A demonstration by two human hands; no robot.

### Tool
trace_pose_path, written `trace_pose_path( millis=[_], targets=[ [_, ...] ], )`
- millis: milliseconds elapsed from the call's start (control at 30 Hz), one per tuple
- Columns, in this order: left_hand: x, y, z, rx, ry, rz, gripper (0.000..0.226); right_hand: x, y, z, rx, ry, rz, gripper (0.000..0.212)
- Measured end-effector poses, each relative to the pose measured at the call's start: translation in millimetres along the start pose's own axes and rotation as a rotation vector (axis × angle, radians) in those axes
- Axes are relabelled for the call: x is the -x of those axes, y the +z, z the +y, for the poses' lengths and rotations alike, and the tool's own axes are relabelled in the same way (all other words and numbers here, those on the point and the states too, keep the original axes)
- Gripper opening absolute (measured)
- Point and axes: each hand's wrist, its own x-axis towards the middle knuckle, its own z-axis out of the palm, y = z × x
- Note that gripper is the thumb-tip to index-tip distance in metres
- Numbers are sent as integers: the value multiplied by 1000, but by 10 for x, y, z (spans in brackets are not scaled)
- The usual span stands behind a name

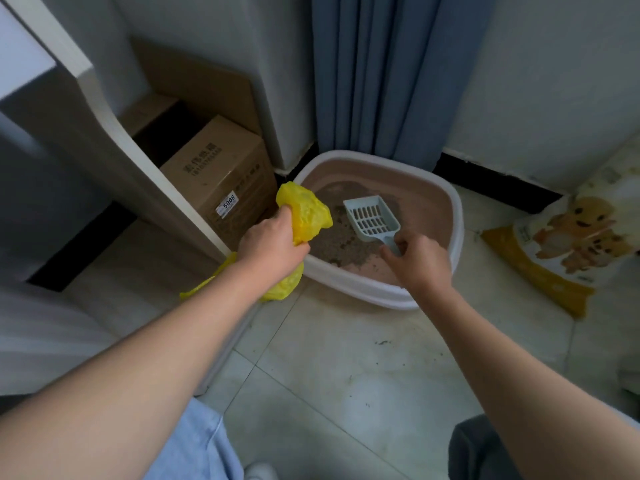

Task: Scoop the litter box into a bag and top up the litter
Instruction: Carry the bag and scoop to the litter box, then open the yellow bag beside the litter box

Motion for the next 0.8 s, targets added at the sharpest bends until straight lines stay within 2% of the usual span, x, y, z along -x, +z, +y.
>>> trace_pose_path(
  millis=[233,400,633,800],
  targets=[
    [-201,269,72,-48,33,-73,48,4,255,233,129,45,-84,32],
    [-304,420,60,-42,10,-95,50,-160,534,211,110,113,-117,36],
    [-290,512,28,-66,76,-92,42,-372,779,234,142,216,-199,40],
    [-305,490,47,-58,109,-78,47,-395,983,258,120,285,-255,44]
  ],
)
